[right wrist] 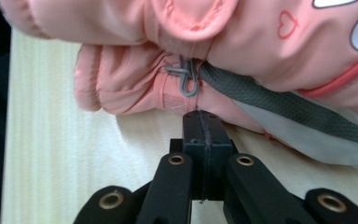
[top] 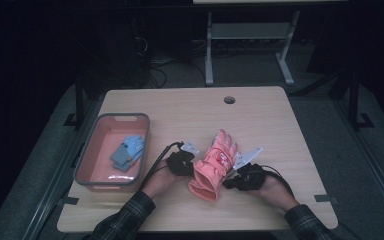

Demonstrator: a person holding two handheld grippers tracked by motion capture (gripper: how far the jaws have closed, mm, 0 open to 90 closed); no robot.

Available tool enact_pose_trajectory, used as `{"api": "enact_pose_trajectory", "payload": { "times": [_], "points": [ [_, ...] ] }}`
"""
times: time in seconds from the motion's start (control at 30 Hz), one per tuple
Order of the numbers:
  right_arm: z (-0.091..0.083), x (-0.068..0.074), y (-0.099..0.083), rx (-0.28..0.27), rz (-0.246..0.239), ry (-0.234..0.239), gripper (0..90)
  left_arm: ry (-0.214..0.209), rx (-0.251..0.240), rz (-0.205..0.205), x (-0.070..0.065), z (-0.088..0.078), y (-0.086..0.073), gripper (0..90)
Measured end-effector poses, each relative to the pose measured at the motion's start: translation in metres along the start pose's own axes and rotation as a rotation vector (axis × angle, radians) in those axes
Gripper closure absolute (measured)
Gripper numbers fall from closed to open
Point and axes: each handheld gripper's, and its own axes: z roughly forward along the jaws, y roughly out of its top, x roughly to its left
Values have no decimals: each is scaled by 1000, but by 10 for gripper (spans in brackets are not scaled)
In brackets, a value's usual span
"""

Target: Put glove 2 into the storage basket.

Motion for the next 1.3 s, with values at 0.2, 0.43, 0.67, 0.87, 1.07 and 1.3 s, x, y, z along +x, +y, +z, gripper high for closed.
{"api": "enact_pose_trajectory", "payload": {
  "times": [0.2, 0.43, 0.67, 0.87, 1.07, 1.3],
  "points": [
    [-20, 1, 1, -31, 16, -45, 900, 28, 8, -9, 6, -3, 0, 895],
    [-57, -10, 18, -129, 41, -151, 900, 58, -57, -60, 15, -16, 7, 869],
    [-65, -23, 43, -210, 35, -199, 900, 79, -82, -90, 21, -19, 12, 792],
    [-49, -32, 47, -190, 54, -195, 900, 87, -88, -105, 22, -20, 14, 714],
    [-38, -37, 47, -169, 67, -187, 900, 96, -69, -105, 25, -21, 14, 646],
    [-20, -39, 45, -101, 72, -184, 900, 151, -105, -153, 31, -29, 18, 509]
  ]
}}
